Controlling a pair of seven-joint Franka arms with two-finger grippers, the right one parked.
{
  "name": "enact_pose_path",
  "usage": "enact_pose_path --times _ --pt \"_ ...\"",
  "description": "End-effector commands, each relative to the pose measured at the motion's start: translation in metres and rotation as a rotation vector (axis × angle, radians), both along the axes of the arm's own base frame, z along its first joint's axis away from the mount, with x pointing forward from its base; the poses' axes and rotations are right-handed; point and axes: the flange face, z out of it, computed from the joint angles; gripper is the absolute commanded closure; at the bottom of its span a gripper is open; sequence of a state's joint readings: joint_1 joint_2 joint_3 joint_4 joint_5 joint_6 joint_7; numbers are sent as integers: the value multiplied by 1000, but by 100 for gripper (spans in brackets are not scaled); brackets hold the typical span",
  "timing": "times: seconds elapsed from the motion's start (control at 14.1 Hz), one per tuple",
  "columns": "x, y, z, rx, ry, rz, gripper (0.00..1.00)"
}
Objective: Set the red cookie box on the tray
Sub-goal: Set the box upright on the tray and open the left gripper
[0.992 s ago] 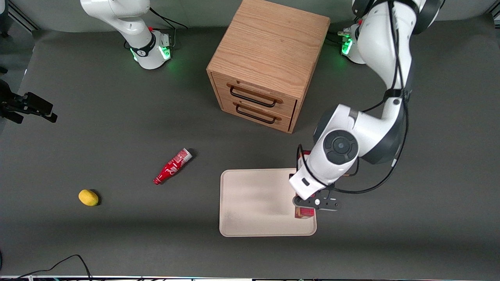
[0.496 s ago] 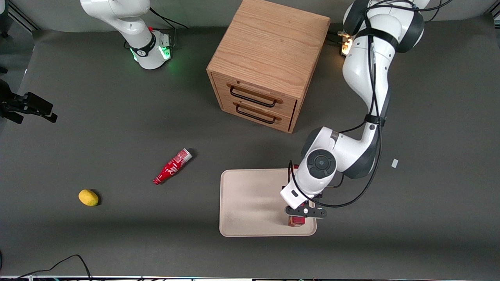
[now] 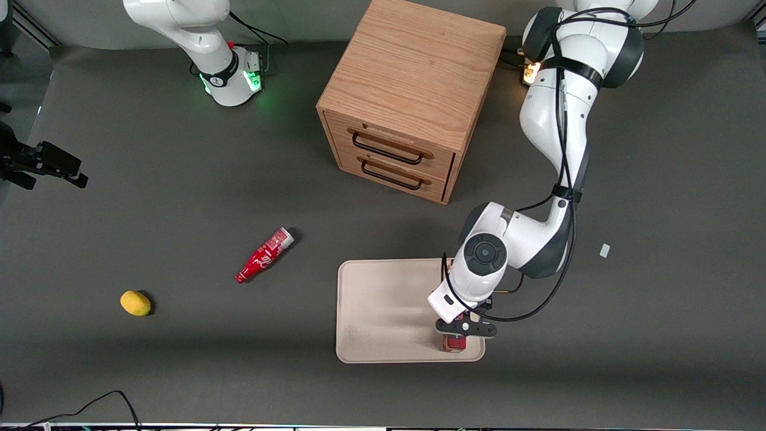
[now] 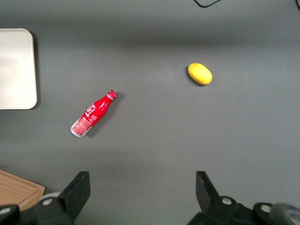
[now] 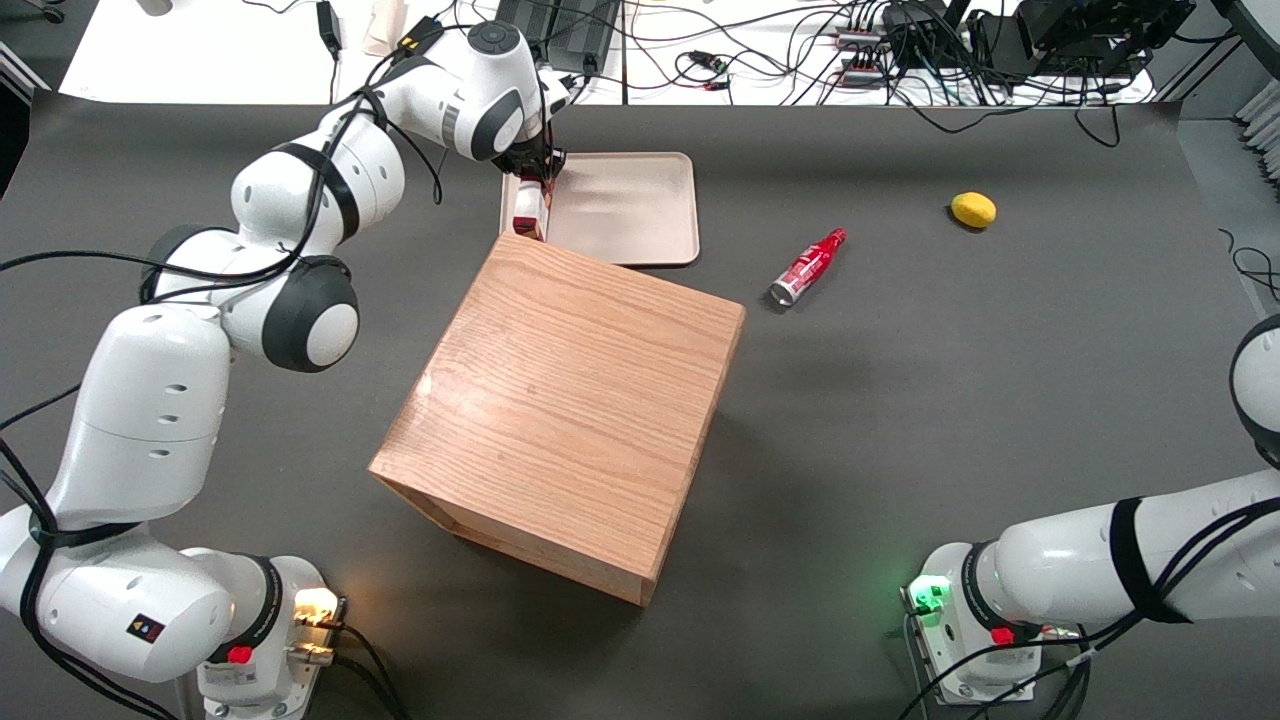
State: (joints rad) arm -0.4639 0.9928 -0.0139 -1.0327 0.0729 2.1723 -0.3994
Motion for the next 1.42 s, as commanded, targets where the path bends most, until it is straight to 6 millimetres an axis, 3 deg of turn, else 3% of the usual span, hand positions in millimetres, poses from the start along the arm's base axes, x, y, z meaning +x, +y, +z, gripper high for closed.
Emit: enact_pose_path --times 0.0,0.14,0.21,0.28,0.99,1.13,1.35 --pt "5 -3 -1 15 -33 12 71" --pt "5 -4 -1 15 -34 12 44" --pt "6 -2 -1 15 -34 13 26" --pt "6 -2 -1 15 -34 13 0" --pt "6 -2 6 12 -30 21 0" --pt "2 -3 28 15 -11 26 0" --pt "-8 1 83 40 43 54 0"
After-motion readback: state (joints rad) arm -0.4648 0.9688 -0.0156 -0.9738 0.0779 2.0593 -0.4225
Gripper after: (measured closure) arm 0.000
